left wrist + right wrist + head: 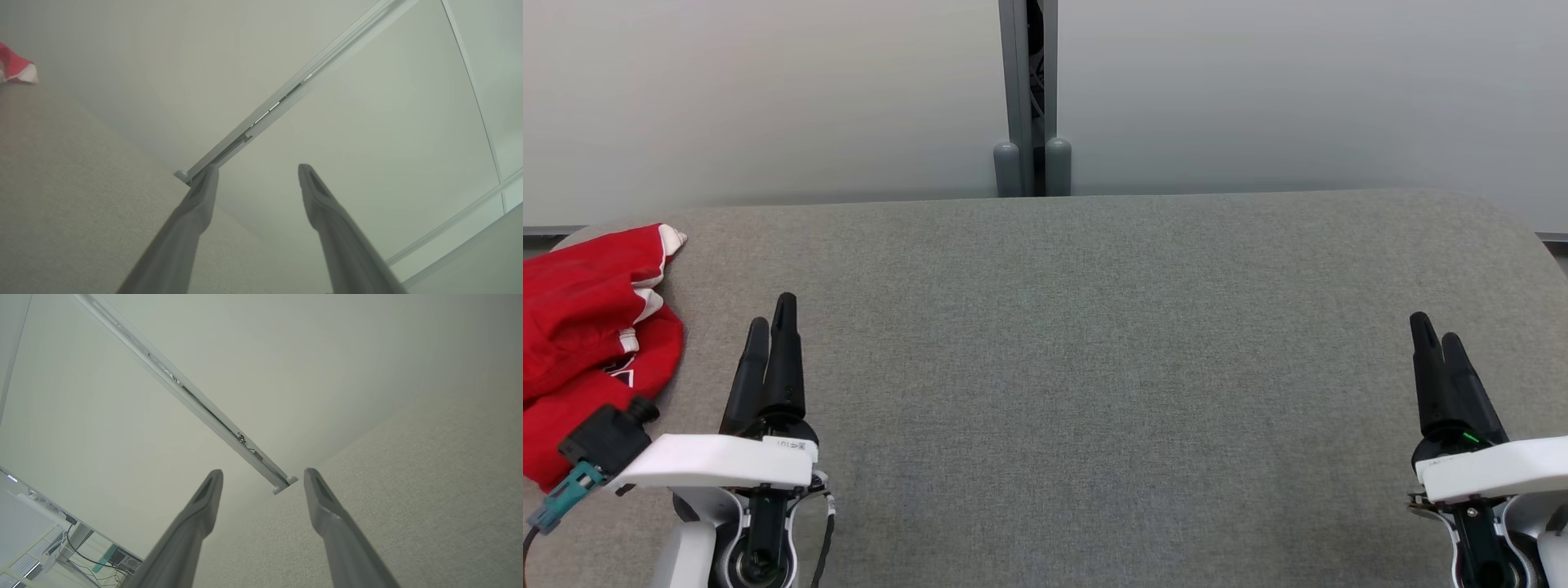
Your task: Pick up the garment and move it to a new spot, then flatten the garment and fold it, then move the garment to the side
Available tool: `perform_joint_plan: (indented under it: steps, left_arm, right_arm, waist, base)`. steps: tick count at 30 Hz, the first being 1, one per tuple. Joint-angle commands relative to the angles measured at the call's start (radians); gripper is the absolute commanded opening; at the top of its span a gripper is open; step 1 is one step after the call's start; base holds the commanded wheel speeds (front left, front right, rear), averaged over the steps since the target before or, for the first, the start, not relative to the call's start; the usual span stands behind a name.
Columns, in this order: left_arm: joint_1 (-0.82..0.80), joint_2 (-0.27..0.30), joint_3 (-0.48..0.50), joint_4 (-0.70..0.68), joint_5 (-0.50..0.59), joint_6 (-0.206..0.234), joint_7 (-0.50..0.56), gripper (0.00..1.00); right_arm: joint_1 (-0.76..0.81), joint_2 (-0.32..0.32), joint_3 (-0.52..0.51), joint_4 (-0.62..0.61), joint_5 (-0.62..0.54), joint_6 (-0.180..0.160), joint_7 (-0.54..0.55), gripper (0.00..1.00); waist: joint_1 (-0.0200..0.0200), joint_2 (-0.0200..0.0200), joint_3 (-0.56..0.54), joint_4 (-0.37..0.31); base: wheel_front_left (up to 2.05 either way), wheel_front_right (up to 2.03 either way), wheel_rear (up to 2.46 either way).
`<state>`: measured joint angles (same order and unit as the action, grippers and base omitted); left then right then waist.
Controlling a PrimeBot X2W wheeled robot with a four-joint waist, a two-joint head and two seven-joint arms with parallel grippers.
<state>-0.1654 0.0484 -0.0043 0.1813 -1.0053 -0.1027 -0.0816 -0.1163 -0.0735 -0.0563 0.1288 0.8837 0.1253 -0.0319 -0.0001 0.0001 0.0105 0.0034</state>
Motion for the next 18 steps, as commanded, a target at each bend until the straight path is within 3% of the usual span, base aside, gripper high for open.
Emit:
perform_joint_plan:
  steps: [1,18]
  left_arm:
    - [-0.031,0.011,-0.007,-0.017,0.058,0.008,-0.010,1.00]
    - [-0.045,0.060,-0.089,-0.008,0.403,0.079,-0.055,1.00]
  right_arm:
    - [-0.028,-0.014,0.002,-0.025,-0.055,0.004,-0.015,1.00]
    - [-0.023,-0.006,0.037,-0.033,-0.353,0.005,-0.071,1.00]
  waist:
    - [0.0001,-0.0001,0.000,0.000]
    - [0.0001,-0.0001,0.001,0.005]
  base:
    - [0.00,0.00,0.00]
    - [0.00,0.00,0.00]
